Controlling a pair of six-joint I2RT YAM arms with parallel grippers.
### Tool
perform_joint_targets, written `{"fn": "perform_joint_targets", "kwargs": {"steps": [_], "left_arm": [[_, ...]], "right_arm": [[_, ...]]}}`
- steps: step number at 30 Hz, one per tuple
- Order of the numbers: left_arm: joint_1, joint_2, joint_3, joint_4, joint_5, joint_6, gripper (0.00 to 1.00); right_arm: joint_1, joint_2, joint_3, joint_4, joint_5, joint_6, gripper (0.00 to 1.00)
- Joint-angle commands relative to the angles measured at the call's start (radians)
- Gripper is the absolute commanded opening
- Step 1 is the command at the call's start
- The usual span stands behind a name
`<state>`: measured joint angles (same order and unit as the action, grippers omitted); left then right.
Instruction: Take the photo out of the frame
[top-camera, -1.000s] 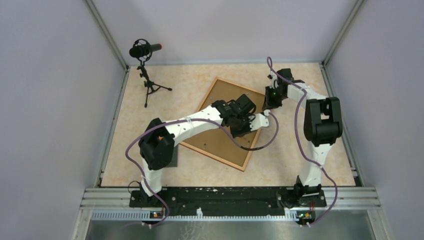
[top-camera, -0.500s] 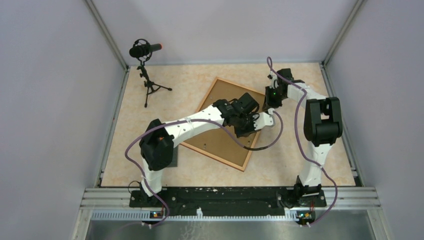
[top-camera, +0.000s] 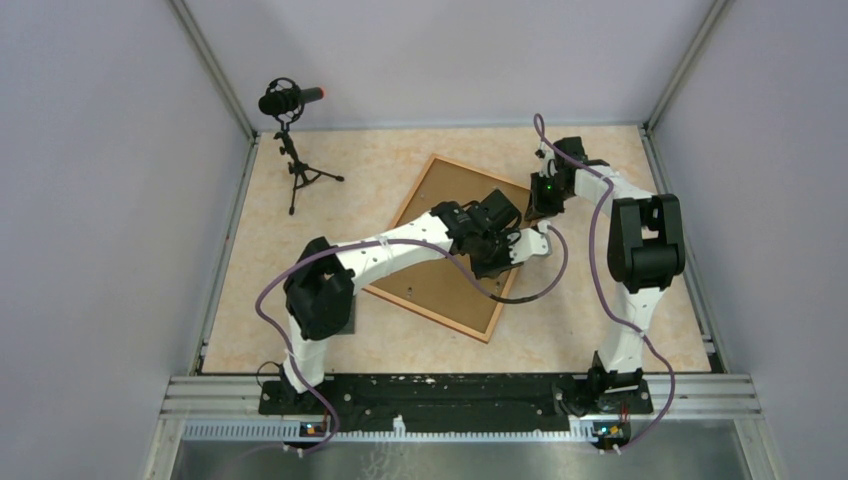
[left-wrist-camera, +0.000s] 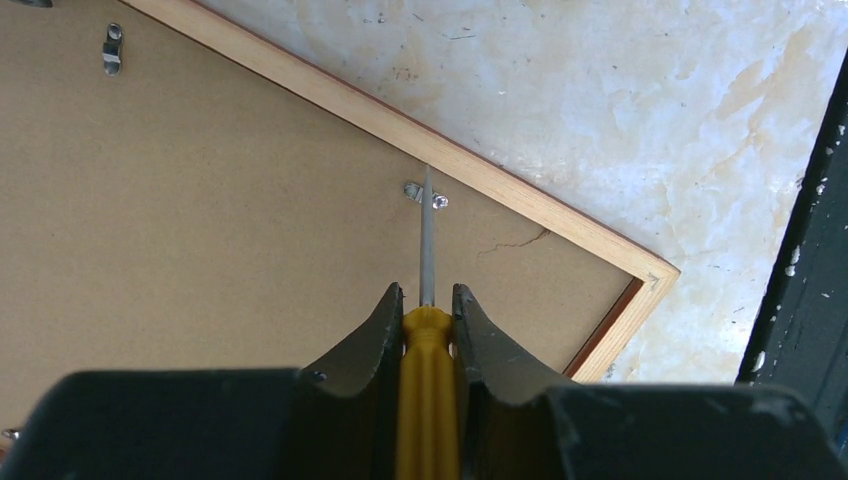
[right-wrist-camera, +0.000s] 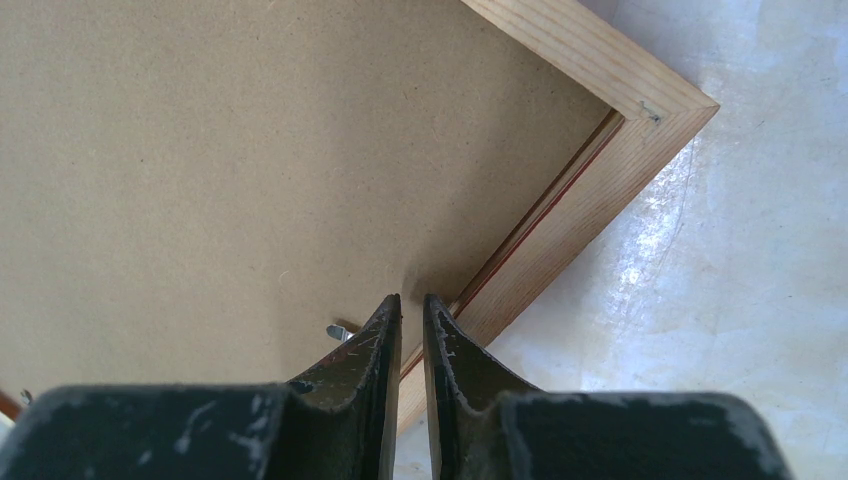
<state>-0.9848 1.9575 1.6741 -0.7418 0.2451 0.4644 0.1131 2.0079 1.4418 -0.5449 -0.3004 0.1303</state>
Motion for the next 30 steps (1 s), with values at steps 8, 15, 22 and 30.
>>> {"fn": "perform_joint_targets", "kwargs": {"steps": [8,15,22,30], "left_arm": [[-0.006,-0.012,-0.056,-0.012,-0.03,0.019,0.0],[0.006,-0.036,-0.084,-0.029,-0.11,0.043,0.0],[0.014,-0.055,-0.096,-0.049,-0.15,0.017,0.0],[0.032,-0.089,-0.113,-0.071,-0.184,0.003,0.0]], "right_arm": [[-0.01,0.017,0.016,-0.027,0.056,-0.031,0.14],[-0.01,0.018,0.016,-0.027,0.057,-0.032,0.14],[-0.01,0.012,0.011,-0.022,0.056,-0.039,0.14],[-0.01,0.002,-0.002,-0.013,0.047,-0.049,0.14]]}}
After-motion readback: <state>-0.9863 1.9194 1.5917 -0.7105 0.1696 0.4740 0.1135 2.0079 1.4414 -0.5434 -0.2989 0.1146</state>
